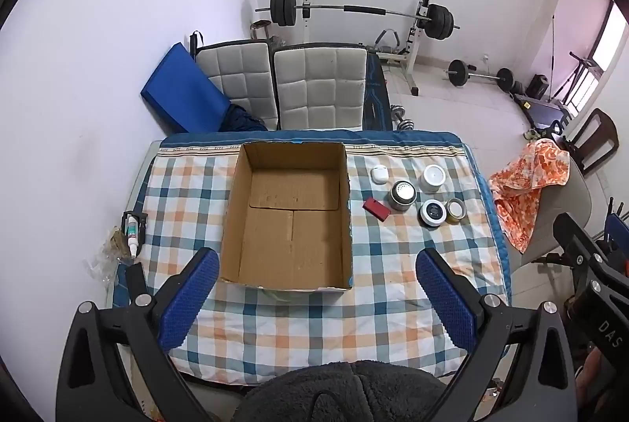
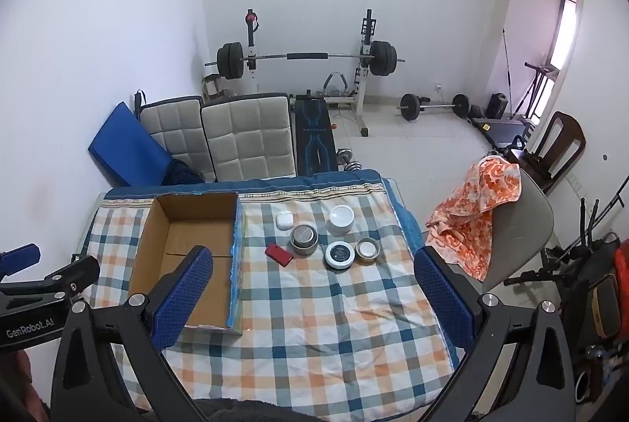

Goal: Organize rigid objects

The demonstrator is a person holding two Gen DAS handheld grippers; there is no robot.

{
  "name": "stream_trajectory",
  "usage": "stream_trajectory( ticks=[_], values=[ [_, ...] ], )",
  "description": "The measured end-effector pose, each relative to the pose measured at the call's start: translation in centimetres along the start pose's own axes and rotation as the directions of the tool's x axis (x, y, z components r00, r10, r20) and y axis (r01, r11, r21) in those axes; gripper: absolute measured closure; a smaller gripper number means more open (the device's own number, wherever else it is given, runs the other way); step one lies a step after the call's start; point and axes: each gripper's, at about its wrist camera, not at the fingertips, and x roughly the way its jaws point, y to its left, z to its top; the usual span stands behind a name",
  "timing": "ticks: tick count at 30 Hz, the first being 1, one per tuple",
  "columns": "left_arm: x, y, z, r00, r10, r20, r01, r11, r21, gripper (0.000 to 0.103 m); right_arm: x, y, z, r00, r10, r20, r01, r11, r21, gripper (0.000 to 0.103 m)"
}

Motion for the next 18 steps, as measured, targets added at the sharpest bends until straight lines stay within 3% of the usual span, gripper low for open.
stream_trajectory(
  ticks=[18],
  values=[
    [0.1, -0.9, -0.2, 1.000, -0.002, 0.009, 0.002, 1.000, 0.005, 0.000, -0.5, -0.5, 0.3, 1.000, -0.020, 0.017, 0.021, 1.000, -0.011, 0.000]
  ],
)
